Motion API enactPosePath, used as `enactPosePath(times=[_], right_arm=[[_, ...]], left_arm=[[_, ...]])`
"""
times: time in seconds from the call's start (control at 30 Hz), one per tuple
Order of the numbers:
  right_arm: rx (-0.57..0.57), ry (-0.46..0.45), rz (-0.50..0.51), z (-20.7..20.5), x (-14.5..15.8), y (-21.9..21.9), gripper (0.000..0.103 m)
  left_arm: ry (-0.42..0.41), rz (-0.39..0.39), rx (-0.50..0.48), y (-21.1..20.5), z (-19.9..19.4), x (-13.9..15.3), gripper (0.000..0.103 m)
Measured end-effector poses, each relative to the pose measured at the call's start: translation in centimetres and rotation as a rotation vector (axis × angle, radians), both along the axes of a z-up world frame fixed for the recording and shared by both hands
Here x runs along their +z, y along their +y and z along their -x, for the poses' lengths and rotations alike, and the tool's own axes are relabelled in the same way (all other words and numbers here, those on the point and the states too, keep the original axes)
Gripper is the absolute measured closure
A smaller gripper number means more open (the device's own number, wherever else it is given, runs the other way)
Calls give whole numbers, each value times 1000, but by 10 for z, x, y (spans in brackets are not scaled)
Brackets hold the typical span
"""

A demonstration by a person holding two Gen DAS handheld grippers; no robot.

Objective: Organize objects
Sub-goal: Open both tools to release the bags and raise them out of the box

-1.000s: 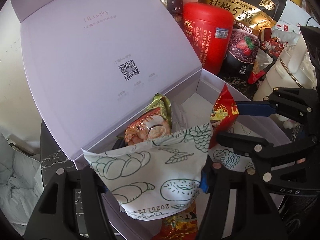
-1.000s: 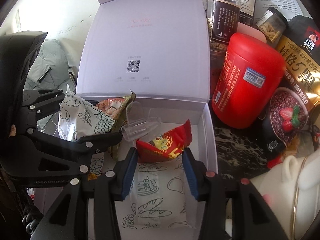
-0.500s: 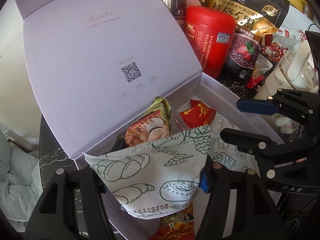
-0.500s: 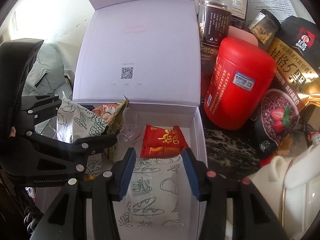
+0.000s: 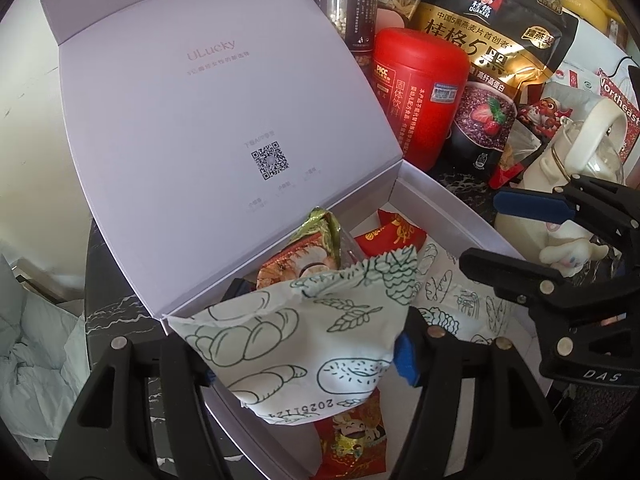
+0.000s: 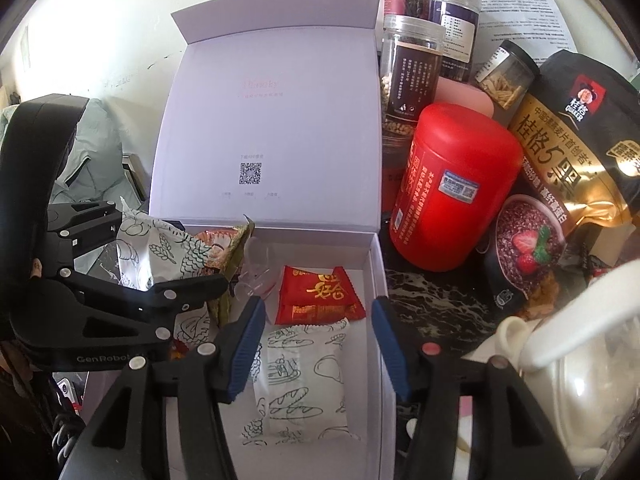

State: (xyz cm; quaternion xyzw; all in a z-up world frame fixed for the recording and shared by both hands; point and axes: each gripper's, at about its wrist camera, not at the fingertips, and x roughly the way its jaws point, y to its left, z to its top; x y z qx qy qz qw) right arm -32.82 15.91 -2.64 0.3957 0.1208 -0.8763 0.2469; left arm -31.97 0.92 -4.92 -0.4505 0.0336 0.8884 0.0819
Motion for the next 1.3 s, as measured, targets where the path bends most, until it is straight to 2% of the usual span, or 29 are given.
enactPosePath(times=[0.13, 0.4, 0.57, 0.87, 1.2, 1.3], right_arm=[[-1, 13, 1, -7, 5, -2, 45], [-9, 30, 6, -13, 16, -1, 44], [-6, 40, 3, -16, 19, -2, 43], [-31, 51, 28, -21, 30, -2, 40], [-49, 49, 38, -43, 46, -4, 39], [-49, 64, 36, -57, 55, -3, 35]], left_arm=[[-6, -10, -1, -1, 0, 3, 32], [6, -17, 22, -6, -3, 12, 25], [80, 3, 32, -8, -10, 25, 10], [108, -12, 69, -16, -17, 38, 9], [141, -1, 107, -22, -51, 61, 9], [150, -3, 113, -24, -65, 69, 9]])
